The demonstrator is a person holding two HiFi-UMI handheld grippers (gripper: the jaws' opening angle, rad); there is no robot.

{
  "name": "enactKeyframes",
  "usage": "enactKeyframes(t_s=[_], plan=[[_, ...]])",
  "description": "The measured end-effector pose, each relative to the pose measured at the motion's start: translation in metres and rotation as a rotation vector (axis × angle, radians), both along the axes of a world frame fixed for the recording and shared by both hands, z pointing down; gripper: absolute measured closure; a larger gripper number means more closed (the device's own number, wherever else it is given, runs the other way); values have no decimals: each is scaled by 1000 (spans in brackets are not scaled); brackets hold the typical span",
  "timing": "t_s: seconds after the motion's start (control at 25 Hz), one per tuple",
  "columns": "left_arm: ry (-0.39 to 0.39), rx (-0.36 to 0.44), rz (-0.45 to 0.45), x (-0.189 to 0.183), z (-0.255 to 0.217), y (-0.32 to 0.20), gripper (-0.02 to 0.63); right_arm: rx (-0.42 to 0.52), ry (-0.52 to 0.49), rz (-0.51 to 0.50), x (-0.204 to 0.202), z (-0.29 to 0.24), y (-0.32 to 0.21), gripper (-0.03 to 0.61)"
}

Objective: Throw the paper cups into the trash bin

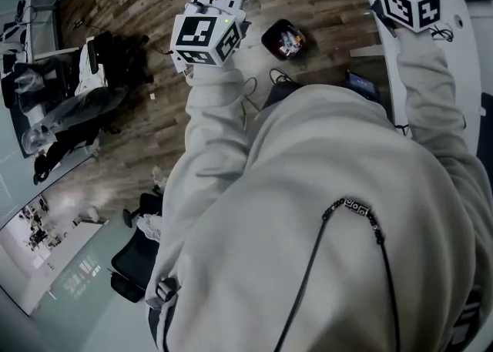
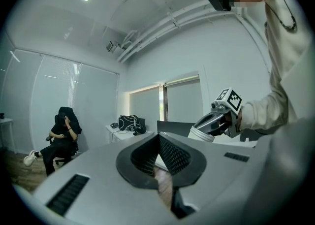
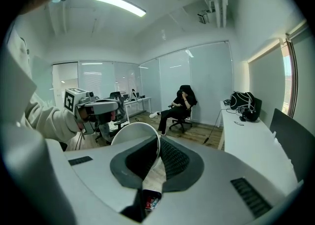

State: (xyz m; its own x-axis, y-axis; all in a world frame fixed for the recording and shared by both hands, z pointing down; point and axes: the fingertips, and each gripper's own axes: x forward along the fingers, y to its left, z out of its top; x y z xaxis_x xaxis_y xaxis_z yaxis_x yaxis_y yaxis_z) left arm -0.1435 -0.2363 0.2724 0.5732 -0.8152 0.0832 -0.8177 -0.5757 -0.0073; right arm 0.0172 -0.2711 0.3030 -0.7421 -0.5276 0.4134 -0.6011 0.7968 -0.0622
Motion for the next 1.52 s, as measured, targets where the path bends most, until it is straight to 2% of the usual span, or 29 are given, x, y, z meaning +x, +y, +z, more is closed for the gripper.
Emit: enactKeyframes(t_s=[0.12, 0.28, 0.52, 0.68, 0.92, 1.32, 1.52], plan=[[-21, -6, 13, -26, 8, -18, 618, -18, 12, 26, -19, 9, -19, 537], [3, 1, 16, -57, 15, -42, 618, -26, 23, 50, -39, 18, -40, 537], [19, -22, 19, -79, 25, -48, 618, -25, 26, 24, -76, 23, -55, 537], [1, -60, -28, -89, 42, -52, 618, -34, 10, -31, -95, 30, -72, 537], [-12, -90, -158, -117, 49, -49, 618, -83, -39, -56, -111, 48, -86, 537], [39, -136, -308, -157, 74, -51, 618, -83, 21, -141, -125, 76, -98, 537], [29, -161, -326, -174, 85, -50, 618, -101, 8, -181, -143, 85, -107, 537]])
